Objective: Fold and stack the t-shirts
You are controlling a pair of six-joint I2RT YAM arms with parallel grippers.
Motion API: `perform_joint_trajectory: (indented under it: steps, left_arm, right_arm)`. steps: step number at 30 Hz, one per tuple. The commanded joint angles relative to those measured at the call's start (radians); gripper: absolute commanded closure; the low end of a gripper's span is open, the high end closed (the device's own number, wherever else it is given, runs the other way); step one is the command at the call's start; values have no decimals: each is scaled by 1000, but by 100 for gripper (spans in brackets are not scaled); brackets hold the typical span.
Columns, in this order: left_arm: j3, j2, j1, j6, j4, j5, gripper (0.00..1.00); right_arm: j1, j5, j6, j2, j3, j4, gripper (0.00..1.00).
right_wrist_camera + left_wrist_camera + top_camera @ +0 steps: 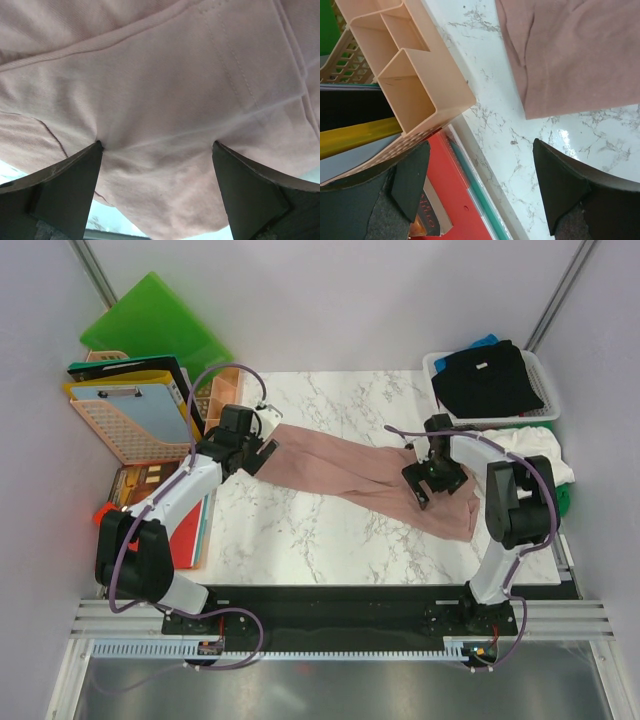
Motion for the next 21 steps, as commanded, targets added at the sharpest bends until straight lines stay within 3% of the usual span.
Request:
perform_joint_trajectory:
  steps: [1,12,17,21]
  left_arm:
    - [3,-2,-4,10,-13,62,9]
    - [89,50,-4,2,-27,355,2]
    - [190,217,6,-16,-63,326,1]
    - [371,412,78,-81,-134,390,1]
  right_arm:
    - [-31,48,-59,-56,-30,-26,2]
    - [-31,-172,-103,-263,120,-63,2]
    - [-31,-146,-93,-387,126,-66,2]
    - [-31,-115,-90,-465,83,-60,2]
